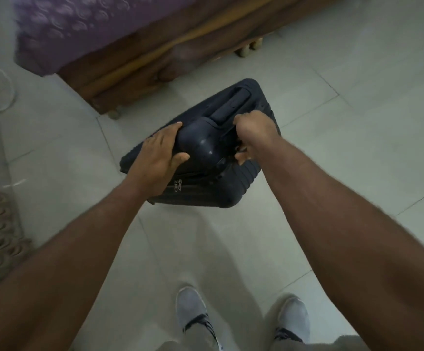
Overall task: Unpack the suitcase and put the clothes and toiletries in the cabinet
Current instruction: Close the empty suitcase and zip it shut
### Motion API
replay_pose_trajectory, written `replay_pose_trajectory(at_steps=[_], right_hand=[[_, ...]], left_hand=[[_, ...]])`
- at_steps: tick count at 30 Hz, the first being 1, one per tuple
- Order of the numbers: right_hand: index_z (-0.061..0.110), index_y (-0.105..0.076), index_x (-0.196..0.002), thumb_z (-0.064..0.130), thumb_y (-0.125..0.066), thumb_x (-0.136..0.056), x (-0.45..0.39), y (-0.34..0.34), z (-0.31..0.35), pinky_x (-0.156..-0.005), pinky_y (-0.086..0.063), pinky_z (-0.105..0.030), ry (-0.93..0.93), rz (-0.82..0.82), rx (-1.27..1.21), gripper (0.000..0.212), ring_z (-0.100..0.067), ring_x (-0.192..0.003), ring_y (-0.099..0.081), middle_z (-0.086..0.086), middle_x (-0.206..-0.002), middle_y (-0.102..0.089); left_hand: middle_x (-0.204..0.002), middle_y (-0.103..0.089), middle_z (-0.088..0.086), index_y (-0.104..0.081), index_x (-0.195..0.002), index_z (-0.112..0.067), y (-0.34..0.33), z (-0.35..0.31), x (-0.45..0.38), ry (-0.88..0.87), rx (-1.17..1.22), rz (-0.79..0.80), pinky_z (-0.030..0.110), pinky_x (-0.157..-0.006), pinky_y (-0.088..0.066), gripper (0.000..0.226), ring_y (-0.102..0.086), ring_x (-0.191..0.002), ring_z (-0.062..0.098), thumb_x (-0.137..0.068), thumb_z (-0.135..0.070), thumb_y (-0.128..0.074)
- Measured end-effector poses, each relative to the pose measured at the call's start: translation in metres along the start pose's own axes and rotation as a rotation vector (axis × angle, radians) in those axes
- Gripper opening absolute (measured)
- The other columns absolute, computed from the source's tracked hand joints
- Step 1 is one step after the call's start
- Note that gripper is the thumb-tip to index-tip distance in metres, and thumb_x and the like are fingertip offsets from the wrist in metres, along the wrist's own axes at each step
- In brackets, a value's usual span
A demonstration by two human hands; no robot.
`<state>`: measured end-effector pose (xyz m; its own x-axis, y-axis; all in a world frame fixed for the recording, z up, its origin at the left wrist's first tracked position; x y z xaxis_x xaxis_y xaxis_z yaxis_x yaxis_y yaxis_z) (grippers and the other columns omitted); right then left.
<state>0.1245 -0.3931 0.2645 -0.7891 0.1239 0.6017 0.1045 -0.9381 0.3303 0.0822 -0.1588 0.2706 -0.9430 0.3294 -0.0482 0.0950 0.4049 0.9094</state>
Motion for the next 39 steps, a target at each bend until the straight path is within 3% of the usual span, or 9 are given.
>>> replay_pose_trajectory(at_steps=[5,9,12,16,20,26,29,33,39], right_hand=[[0.005,-0.059,-0.137,0.022,-0.040,-0.105,0.040,-0.028,0.061,-0.098,-0.057,-0.048,0.027,0.053,0.201,0.041,-0.037,-0.122,-0.064,-0.019,-0.137,-0.062],[0.006,-0.063,-0.098,0.031,-0.047,-0.104,0.052,-0.059,0.095,-0.075,-0.051,-0.037,-0.004,0.034,0.496,0.030,-0.031,-0.097,-0.069,-0.016,-0.115,-0.073],[0.010,-0.068,-0.114,0.048,-0.044,-0.103,0.055,-0.087,0.112,-0.076,-0.052,-0.034,0.030,0.009,0.467,0.046,-0.032,-0.096,-0.070,-0.012,-0.111,-0.073],[0.010,-0.068,-0.112,0.058,-0.050,-0.101,0.061,-0.131,0.119,-0.086,-0.056,-0.039,0.106,0.027,0.359,0.052,-0.029,-0.099,-0.067,-0.008,-0.112,-0.071],[0.007,-0.070,-0.088,0.056,-0.059,-0.099,0.066,-0.173,0.124,-0.072,-0.057,-0.039,0.241,0.094,0.396,0.051,-0.024,-0.080,-0.068,-0.003,-0.084,-0.071],[0.026,-0.077,-0.076,0.028,-0.078,-0.088,0.076,-0.208,0.110,-0.073,-0.065,-0.041,0.319,0.207,0.388,0.012,-0.013,-0.076,-0.073,0.009,-0.078,-0.074],[0.032,-0.074,-0.091,0.030,-0.081,-0.082,0.082,-0.204,0.115,-0.080,-0.062,-0.037,0.438,0.113,0.491,0.012,-0.011,-0.089,-0.069,0.012,-0.090,-0.072],[0.034,-0.058,-0.135,0.057,-0.075,-0.084,0.086,-0.170,0.119,-0.090,-0.053,-0.042,0.581,-0.143,0.788,0.059,-0.025,-0.127,-0.047,-0.001,-0.141,-0.044],[0.030,-0.037,-0.155,0.077,-0.040,-0.093,0.090,-0.149,0.095,-0.104,-0.044,-0.055,0.586,-0.151,1.128,0.078,-0.038,-0.138,-0.033,-0.015,-0.160,-0.028]], left_hand=[[-0.153,-0.045,0.011,-0.031,-0.156,-0.014,0.048,0.002,0.033,0.175,0.147,-0.066,0.047,-0.117,-0.037,0.060,-0.044,-0.138,0.028,-0.108,-0.047,-0.041],[-0.124,-0.058,0.005,-0.046,-0.137,-0.018,0.069,0.020,0.045,0.367,0.288,-0.105,0.054,-0.091,-0.052,0.059,-0.058,-0.111,0.026,-0.103,-0.065,-0.035],[-0.126,-0.055,0.007,-0.042,-0.137,-0.016,0.086,0.029,0.056,0.500,0.328,-0.166,0.052,-0.092,-0.053,0.061,-0.057,-0.110,0.025,-0.103,-0.066,-0.035],[-0.130,-0.053,0.005,-0.040,-0.138,-0.015,0.091,0.053,0.071,0.665,0.446,-0.219,0.039,-0.091,-0.055,0.073,-0.059,-0.110,0.020,-0.092,-0.069,-0.057],[-0.132,-0.053,0.006,-0.038,-0.137,-0.013,0.088,0.087,0.100,0.846,0.557,-0.278,0.019,-0.082,-0.051,0.079,-0.059,-0.112,0.019,-0.087,-0.067,-0.066],[-0.141,-0.051,0.016,-0.030,-0.151,-0.013,0.072,0.117,0.144,0.905,0.532,-0.206,0.049,-0.104,-0.052,0.091,-0.056,-0.124,0.031,-0.090,-0.078,-0.049],[-0.156,-0.031,0.021,-0.019,-0.161,-0.016,0.077,0.103,0.134,0.835,0.406,-0.155,0.043,-0.116,-0.040,0.072,-0.041,-0.140,0.035,-0.105,-0.052,-0.045],[-0.168,-0.012,0.019,-0.011,-0.164,-0.027,0.093,0.075,0.102,0.664,0.047,-0.093,0.058,-0.116,-0.034,0.066,-0.015,-0.153,0.039,-0.108,-0.035,-0.044],[-0.173,0.006,0.005,0.009,-0.161,-0.046,0.079,0.076,0.084,0.672,0.008,0.192,0.066,-0.118,-0.025,0.078,0.004,-0.157,0.037,-0.103,-0.061,-0.040]])
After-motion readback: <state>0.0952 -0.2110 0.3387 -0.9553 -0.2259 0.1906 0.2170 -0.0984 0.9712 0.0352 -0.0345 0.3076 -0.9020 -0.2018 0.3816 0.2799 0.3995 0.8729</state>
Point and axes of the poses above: each hand's wrist, its own x-axis away from the middle knuckle, its own y-axis out of the back of the hand, z = x × y, the point moved 7 cm from there along -x, towards the middle knuckle
